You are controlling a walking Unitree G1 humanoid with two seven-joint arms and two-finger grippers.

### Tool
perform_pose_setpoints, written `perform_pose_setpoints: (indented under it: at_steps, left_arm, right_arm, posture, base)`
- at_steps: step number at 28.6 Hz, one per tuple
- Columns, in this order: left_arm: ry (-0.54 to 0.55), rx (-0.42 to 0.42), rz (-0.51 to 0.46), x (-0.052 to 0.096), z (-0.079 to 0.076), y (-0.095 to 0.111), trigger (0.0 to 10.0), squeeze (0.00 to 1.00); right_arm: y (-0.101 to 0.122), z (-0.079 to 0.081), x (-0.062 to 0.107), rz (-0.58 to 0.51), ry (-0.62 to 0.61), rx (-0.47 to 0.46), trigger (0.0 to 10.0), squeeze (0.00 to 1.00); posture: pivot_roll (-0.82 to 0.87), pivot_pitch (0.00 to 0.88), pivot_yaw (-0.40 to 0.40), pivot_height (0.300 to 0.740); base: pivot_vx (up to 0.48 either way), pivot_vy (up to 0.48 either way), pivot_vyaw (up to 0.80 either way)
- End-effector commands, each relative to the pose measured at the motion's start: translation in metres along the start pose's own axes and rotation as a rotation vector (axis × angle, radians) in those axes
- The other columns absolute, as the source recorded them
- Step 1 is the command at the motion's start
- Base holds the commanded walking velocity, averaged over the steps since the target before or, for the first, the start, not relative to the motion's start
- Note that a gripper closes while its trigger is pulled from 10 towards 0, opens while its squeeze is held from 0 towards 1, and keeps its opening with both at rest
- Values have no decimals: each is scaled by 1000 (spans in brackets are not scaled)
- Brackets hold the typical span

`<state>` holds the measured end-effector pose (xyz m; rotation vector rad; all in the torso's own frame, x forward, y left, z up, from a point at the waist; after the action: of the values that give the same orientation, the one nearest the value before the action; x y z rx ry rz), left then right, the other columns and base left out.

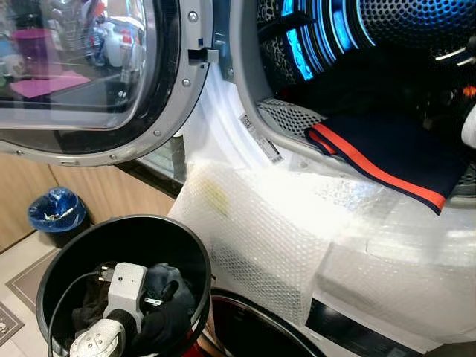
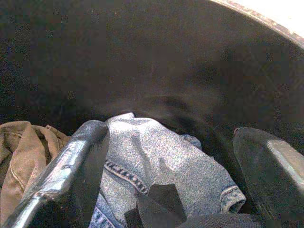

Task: Clothes washing

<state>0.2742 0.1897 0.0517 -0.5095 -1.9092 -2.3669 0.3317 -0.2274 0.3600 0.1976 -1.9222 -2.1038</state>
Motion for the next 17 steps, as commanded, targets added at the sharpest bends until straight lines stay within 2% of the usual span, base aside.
perform_pose_setpoints:
  at_steps: [1,5,8,11,14,16,17]
  left_arm:
    - [-38,-2,7,-3,-7,-1,10000,0]
    - [-36,-4,4,-3,-6,-1,10000,0]
    - [-33,-4,-1,-4,-6,0,10000,0]
    - [-32,-3,-3,-4,-6,0,10000,0]
    - [-23,-2,-12,-4,-6,1,10000,0]
    - [-23,-2,-12,-4,-6,1,10000,0]
    - [-17,-2,-15,-4,-6,1,10000,0]
  right_arm:
    - [-3,-3,6,-14,-25,-37,10000,0]
    - [-4,3,8,-50,7,-39,10000,0]
    - [-3,24,15,-96,161,-3,10000,0]
    - [-3,29,15,-109,191,22,10000,0]
    - [-3,42,20,-190,251,163,10000,0]
    - [-3,42,20,-190,251,163,10000,0]
    - [-2,41,21,-211,241,197,10000,0]
  posture:
    - [-30,76,-66,740]
    - [-26,74,-65,740]
    - [-19,71,-67,740]
    - [-14,70,-70,740]
    - [-9,73,-74,740]
    - [-9,73,-74,740]
    - [-9,73,-74,740]
  base:
    - [0,0,0]
    - [0,0,0]
    - [0,0,0]
    - [0,0,0]
    - [0,0,0]
    - [0,0,0]
    - [0,0,0]
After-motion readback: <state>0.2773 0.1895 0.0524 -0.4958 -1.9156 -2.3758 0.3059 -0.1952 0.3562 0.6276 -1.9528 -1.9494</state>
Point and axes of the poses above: a point about 5 cm out from each wrist's last joint towards the gripper, its own x axis pointing back from the gripper into the wrist, its own y axis along the axis of the wrist's last joint, z = x × y, the point moved 3 cm from there along -x, pointing out of the wrist towards the gripper, and after that the axes turned 10 degrees about -x, right-handed, at the moved point
